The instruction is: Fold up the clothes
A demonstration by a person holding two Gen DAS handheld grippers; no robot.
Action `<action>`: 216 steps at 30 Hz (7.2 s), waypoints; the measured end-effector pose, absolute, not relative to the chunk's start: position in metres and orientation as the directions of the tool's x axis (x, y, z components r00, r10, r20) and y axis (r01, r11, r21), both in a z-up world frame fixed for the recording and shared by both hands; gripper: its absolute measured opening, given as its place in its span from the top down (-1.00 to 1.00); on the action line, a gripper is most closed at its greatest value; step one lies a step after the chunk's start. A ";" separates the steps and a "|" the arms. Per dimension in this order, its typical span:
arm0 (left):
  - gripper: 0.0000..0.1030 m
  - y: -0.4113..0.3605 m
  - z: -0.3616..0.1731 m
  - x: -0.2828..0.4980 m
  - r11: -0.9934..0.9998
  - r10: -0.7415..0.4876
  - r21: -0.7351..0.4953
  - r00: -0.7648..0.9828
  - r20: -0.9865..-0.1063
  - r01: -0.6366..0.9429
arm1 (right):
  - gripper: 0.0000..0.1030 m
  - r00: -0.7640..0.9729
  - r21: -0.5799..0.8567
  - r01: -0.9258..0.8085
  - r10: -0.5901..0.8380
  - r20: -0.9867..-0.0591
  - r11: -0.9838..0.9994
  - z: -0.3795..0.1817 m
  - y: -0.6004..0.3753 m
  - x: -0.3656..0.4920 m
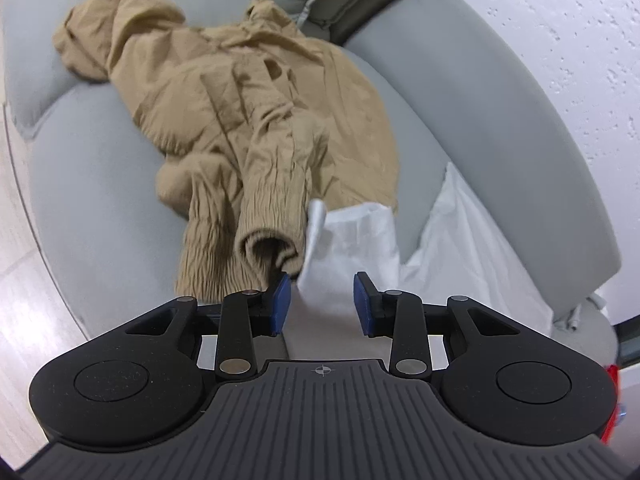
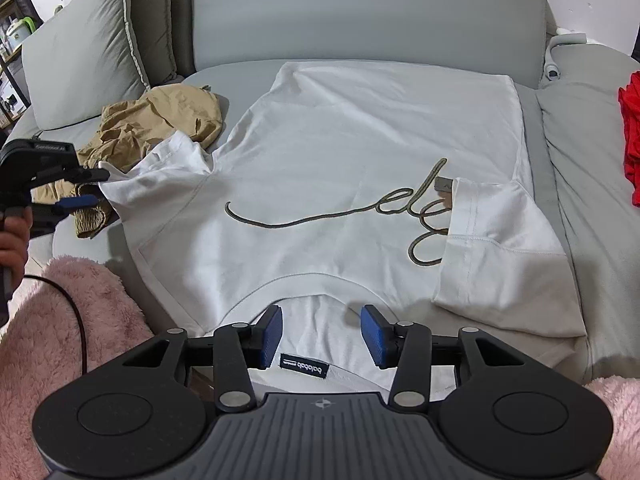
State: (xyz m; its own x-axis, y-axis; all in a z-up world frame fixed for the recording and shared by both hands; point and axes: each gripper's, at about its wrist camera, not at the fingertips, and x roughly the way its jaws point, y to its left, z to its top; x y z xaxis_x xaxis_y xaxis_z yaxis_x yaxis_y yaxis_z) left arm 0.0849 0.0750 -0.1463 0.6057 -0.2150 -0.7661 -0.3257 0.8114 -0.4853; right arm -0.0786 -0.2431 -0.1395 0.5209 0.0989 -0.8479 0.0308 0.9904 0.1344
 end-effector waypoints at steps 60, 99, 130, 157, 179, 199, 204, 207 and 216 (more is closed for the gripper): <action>0.18 -0.046 -0.140 0.037 0.965 -0.255 -0.165 0.586 -0.769 0.204 | -0.03 0.508 0.256 0.179 0.134 -0.851 0.950 -0.165 -0.287 -0.092; -0.27 -0.131 -0.149 0.061 0.906 -0.216 0.023 0.510 -0.833 0.422 | -0.14 0.502 0.287 0.238 0.135 -0.854 0.928 -0.175 -0.309 -0.099; 0.68 -0.046 -0.192 0.068 0.973 -0.042 0.055 0.408 -0.912 0.223 | -0.16 0.482 0.239 0.189 0.122 -0.868 0.952 -0.178 -0.297 -0.101; -0.19 -0.108 -0.156 -0.005 0.932 -0.136 0.046 0.463 -0.876 0.360 | 0.04 0.522 0.258 0.235 0.102 -0.847 0.937 -0.169 -0.320 -0.107; -0.32 -0.126 -0.192 -0.018 0.913 -0.119 0.044 0.368 -0.922 0.405 | -0.02 0.435 0.212 0.239 0.091 -0.896 0.948 -0.190 -0.315 -0.100; -0.59 -0.125 -0.197 -0.015 0.916 -0.094 0.044 0.320 -0.943 0.399 | -0.04 0.455 0.211 0.237 0.084 -0.887 0.948 -0.187 -0.311 -0.102; -0.80 -0.115 -0.199 -0.009 0.938 -0.099 0.009 0.291 -0.952 0.347 | -0.05 0.459 0.216 0.240 0.085 -0.884 0.946 -0.187 -0.312 -0.103; -0.93 -0.110 -0.200 -0.008 0.944 -0.128 -0.029 0.286 -0.950 0.327 | -0.05 0.463 0.218 0.244 0.084 -0.883 0.945 -0.186 -0.313 -0.103; -1.00 -0.124 -0.202 -0.012 0.924 -0.106 0.010 0.281 -0.954 0.382 | -0.06 0.468 0.225 0.250 0.086 -0.879 0.942 -0.186 -0.315 -0.104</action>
State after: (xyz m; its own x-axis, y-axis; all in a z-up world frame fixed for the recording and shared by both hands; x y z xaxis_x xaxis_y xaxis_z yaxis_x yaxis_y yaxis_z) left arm -0.0122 -0.1244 -0.2017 0.2806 -0.1058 -0.9540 0.3815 0.9243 0.0097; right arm -0.1042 -0.3146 -0.1859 0.4681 0.0859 -0.8795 0.2498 0.9418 0.2249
